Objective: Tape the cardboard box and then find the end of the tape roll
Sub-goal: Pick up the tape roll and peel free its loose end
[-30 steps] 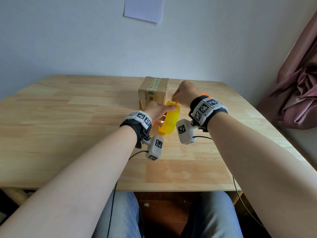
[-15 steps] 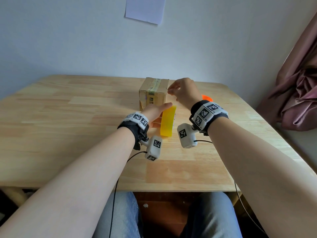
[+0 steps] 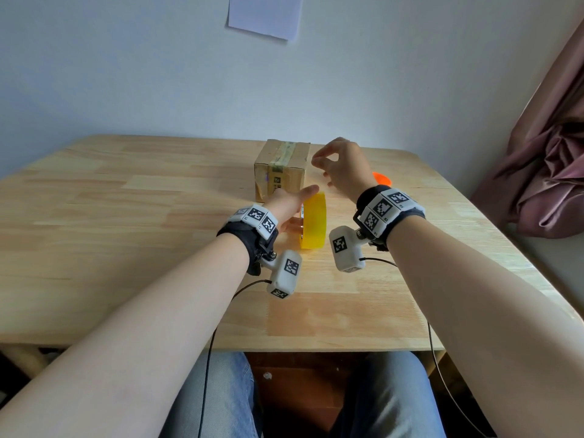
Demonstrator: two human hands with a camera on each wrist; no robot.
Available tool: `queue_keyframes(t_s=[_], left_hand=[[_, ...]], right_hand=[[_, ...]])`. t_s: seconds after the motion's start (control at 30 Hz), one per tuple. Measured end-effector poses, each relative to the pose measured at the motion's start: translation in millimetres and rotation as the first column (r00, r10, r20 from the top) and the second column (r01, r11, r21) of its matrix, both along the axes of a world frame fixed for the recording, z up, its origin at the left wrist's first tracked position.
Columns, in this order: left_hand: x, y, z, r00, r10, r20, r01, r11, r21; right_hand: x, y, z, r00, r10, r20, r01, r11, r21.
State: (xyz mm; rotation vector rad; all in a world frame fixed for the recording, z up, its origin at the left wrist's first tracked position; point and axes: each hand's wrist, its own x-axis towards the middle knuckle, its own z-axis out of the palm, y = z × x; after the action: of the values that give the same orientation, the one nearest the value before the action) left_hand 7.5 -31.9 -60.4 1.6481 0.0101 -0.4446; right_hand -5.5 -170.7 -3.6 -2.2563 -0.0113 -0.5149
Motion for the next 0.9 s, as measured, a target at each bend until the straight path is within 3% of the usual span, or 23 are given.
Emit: queue_keyframes(t_s=[0.1, 0.17, 0.23, 0.43, 0.6, 0.73, 0.9], left_hand=[[1, 3, 2, 0.983, 0.01, 0.186, -0.023, 0.997, 0.071], [6, 7, 2, 0.926, 0.004, 0.378, -0.052, 0.992, 0.116], [7, 9, 3, 0.886, 0.017, 0.464, -0.06, 0.995, 0.078], [8, 6, 2, 0.821, 0.031, 0.571, -0.099, 0.991, 0.088], [13, 4, -2, 0.819, 0.13, 0.558, -0.184, 0.982, 0.041], [11, 3, -3, 0.779, 0.124, 0.615, -0.141, 0.99, -0.021], [10, -1, -3, 0.788, 0.11, 0.606, -0.118, 0.993, -0.027]], right_hand=[[-4, -2, 0, 0.999, 0.041, -0.036, -0.039, 0.998, 0.046], [-8, -4, 0, 0.995, 0.089, -0.054, -0.083, 0.991, 0.104], [-10, -6, 0, 0.991, 0.123, -0.051, -0.115, 0.984, 0.138], [-15, -10, -2, 0.991, 0.122, -0.055, -0.108, 0.972, 0.207], [-15, -10, -2, 0.988, 0.137, -0.068, -0.116, 0.962, 0.248], [-13, -10, 0, 0.986, 0.142, -0.083, -0.115, 0.957, 0.267], [-13, -11, -1, 0.988, 0.13, -0.08, -0.102, 0.954, 0.282]])
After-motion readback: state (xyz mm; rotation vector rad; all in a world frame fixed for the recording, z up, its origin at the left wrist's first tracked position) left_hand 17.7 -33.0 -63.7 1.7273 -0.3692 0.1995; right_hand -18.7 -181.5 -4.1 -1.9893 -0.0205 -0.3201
